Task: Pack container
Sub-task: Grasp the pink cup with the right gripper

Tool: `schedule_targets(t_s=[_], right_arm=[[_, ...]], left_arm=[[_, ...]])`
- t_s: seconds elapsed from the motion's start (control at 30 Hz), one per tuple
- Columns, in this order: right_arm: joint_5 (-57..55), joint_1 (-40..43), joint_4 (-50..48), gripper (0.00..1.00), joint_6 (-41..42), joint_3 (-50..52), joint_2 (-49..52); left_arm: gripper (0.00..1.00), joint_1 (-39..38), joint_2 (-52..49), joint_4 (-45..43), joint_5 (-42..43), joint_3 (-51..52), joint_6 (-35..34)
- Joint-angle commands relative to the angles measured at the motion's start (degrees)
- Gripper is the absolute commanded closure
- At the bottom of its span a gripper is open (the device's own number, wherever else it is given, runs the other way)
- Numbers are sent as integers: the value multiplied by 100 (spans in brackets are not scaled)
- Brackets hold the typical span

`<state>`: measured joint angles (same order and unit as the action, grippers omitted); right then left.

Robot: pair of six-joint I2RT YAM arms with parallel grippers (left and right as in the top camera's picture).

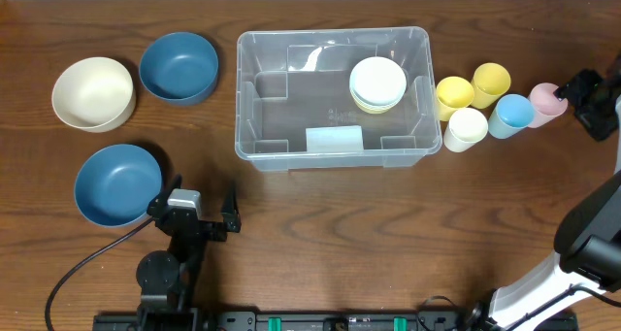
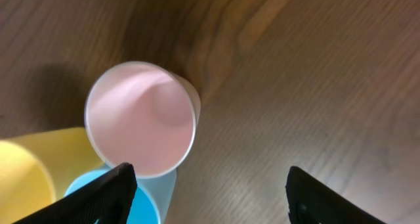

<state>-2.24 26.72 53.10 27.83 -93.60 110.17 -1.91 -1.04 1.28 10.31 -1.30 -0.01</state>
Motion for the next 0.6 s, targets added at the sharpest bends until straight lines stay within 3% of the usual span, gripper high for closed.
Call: schedule_targets(t_s=[0.0,0.57], right_arm=[[-37,-9,-289,27,-42,323,-63],[-52,-17,-1043,42,-44,748,708]], left_arm=[[2,28,-7,186,63,107,31],[2,28,-7,186,63,107,31]])
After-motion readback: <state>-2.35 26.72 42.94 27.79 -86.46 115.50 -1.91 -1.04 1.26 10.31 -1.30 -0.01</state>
